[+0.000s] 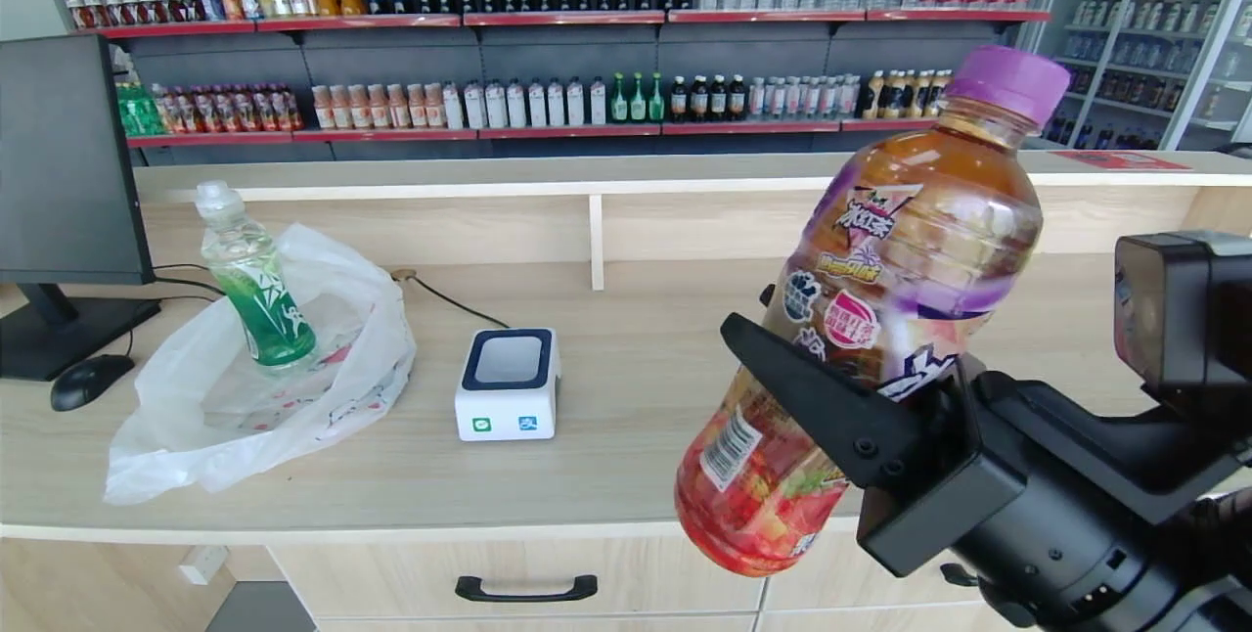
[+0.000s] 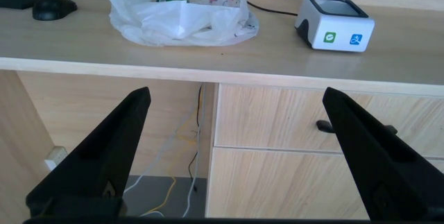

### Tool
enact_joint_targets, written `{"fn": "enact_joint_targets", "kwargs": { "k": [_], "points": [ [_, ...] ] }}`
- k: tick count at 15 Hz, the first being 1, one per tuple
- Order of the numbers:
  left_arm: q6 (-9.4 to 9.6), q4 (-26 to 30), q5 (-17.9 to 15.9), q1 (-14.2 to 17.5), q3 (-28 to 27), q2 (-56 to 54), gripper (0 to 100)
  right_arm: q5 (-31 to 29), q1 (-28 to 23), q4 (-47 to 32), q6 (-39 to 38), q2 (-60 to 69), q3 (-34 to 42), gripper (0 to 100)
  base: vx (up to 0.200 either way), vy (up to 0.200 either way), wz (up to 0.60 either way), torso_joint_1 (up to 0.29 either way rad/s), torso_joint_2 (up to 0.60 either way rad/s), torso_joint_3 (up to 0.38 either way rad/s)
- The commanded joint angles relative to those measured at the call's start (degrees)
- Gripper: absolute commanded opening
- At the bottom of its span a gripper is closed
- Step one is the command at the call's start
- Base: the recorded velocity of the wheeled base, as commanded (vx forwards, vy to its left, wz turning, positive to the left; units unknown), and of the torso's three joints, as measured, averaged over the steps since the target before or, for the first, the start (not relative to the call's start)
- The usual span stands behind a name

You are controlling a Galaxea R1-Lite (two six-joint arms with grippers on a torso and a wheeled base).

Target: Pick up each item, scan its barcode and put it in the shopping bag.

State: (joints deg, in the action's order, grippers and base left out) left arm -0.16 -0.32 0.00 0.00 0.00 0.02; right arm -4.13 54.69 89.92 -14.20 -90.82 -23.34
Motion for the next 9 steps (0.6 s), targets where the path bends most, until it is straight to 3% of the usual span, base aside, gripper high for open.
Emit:
{"fn": "enact_joint_targets", "kwargs": {
  "k": [1, 4, 9],
  "points": [
    [-0.02, 0.0, 0.0, 0.0, 0.0, 0.0, 100, 2.9, 0.0, 0.1, -1.8, -0.6, -0.8, 0, 0.000, 0.000, 0.00, 0.000, 0.00, 0.000],
    [-0.02, 0.0, 0.0, 0.0, 0.0, 0.0, 100, 10.2, 0.0, 0.1, -9.7, -0.5, -2.3, 0, 0.000, 0.000, 0.00, 0.000, 0.00, 0.000],
    [-0.02, 0.0, 0.0, 0.0, 0.0, 0.0, 100, 10.3, -0.1, 0.1, -22.2, -1.2, -5.0, 0, 0.000, 0.000, 0.00, 0.000, 0.00, 0.000]
  ]
}}
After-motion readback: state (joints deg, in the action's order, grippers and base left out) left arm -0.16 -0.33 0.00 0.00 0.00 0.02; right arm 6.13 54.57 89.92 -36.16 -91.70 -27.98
